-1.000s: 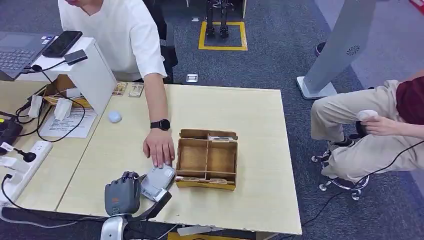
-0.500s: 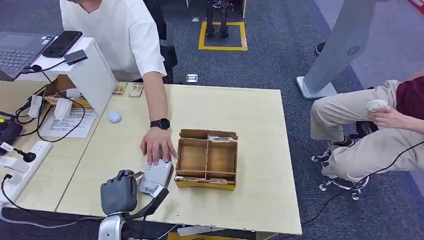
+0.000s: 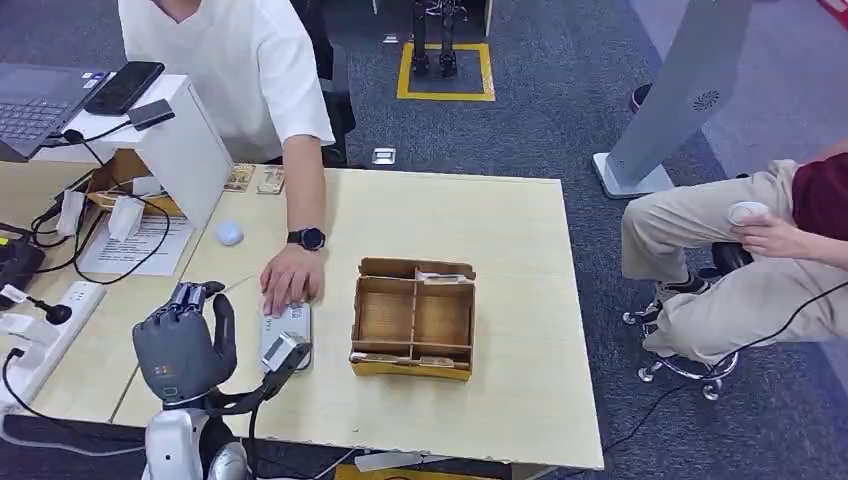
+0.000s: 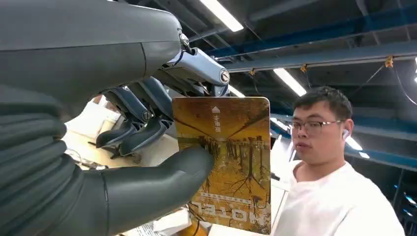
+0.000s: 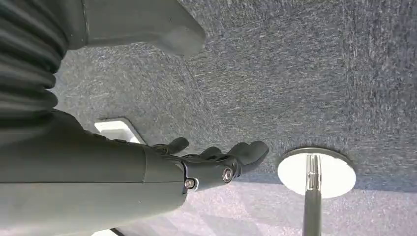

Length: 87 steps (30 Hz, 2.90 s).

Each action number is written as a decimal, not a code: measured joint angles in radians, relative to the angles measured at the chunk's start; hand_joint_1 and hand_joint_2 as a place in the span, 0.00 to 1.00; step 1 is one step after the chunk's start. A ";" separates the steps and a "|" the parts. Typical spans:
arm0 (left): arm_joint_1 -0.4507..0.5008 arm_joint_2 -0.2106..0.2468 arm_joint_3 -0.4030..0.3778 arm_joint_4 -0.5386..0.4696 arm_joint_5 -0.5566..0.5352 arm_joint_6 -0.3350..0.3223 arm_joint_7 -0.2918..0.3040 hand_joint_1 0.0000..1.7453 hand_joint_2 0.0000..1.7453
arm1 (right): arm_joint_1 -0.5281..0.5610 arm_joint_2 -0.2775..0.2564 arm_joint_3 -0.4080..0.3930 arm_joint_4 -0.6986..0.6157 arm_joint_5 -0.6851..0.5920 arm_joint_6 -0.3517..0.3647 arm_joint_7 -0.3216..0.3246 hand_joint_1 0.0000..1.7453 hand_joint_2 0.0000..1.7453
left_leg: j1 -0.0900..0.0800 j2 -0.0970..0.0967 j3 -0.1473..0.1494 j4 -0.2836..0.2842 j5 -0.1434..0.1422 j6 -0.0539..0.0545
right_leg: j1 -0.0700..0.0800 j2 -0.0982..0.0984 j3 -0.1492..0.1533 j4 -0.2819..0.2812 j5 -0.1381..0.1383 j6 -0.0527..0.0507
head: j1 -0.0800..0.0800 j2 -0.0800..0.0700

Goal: Pass the card to the sensor for recognition and then transmit it.

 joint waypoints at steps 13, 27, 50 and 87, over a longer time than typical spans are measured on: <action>0.006 0.001 0.000 0.011 -0.001 -0.001 -0.014 1.00 1.00 | 0.000 0.007 0.000 0.000 0.003 0.000 0.003 0.00 1.00 | 0.000 0.000 0.000 0.000 0.000 0.000 | 0.000 0.000 0.000 0.000 0.000 0.000 | 0.000 0.000; -0.011 0.032 -0.041 0.286 -0.001 -0.003 0.055 1.00 1.00 | -0.006 0.013 0.000 0.000 0.015 0.000 0.023 0.00 1.00 | 0.000 0.000 0.000 0.000 0.000 0.000 | 0.000 0.000 0.000 0.000 0.000 0.000 | 0.000 0.000; -0.058 0.046 -0.131 0.489 -0.001 -0.002 0.101 1.00 1.00 | -0.006 0.013 0.000 0.000 0.010 0.000 0.022 0.00 1.00 | 0.000 0.000 0.000 0.000 0.000 0.000 | 0.000 0.000 0.000 0.000 0.000 0.000 | 0.000 0.000; -0.099 0.045 -0.168 0.599 0.004 0.000 0.070 1.00 1.00 | -0.010 0.015 0.000 -0.001 0.012 0.000 0.022 0.00 1.00 | 0.000 0.000 0.005 0.000 0.000 0.000 | 0.000 0.000 0.006 0.000 0.000 0.000 | 0.000 0.000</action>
